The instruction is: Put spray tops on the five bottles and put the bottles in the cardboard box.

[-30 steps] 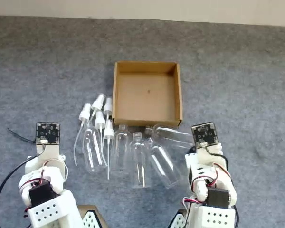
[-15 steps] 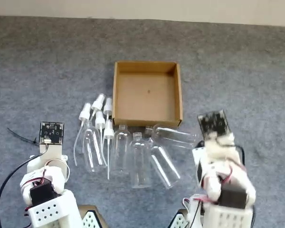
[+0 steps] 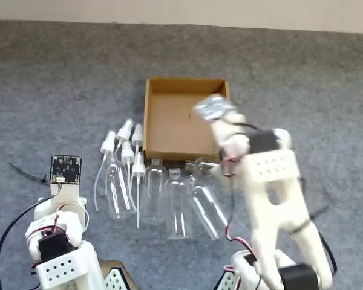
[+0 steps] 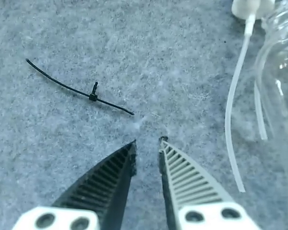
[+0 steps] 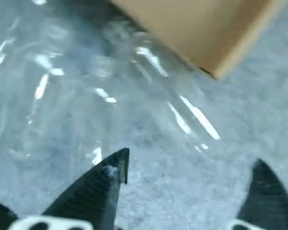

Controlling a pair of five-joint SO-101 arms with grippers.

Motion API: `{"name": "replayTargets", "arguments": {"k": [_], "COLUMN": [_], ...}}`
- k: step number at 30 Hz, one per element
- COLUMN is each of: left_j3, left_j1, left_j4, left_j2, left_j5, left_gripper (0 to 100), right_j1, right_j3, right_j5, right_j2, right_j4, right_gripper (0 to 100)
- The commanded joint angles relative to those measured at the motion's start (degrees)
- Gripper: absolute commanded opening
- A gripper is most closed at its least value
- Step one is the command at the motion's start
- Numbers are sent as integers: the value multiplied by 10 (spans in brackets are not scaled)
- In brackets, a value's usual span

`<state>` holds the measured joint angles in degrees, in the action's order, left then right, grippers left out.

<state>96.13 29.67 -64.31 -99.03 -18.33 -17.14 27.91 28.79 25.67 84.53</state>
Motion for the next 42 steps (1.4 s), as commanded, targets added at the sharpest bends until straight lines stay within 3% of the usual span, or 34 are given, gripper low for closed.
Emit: {"name": "replayTargets", "arguments": {"k": [1,5,20,27,42], "left_j3": [14,14,14,14,14], "left_j1": [-7,-7,-7,-7,-7], "left_j4": [-2,-3,-3,-3,-3], "left_j2": [0,0,0,0,0], "left_j5": [-5,-5,-5,-5,-5], "left_gripper": [85,85,84,84,84], "right_j1": [-69,-67,-16,30,67], "right_j3": [-38,-37,120,174,182], "right_j5": [58,91,91,88,88], "right_j2": [-58,-78,-99,-99,-58], "right_j4": [5,-26,-186,-241,-198], "right_gripper": [402,402,397,270,128]}}
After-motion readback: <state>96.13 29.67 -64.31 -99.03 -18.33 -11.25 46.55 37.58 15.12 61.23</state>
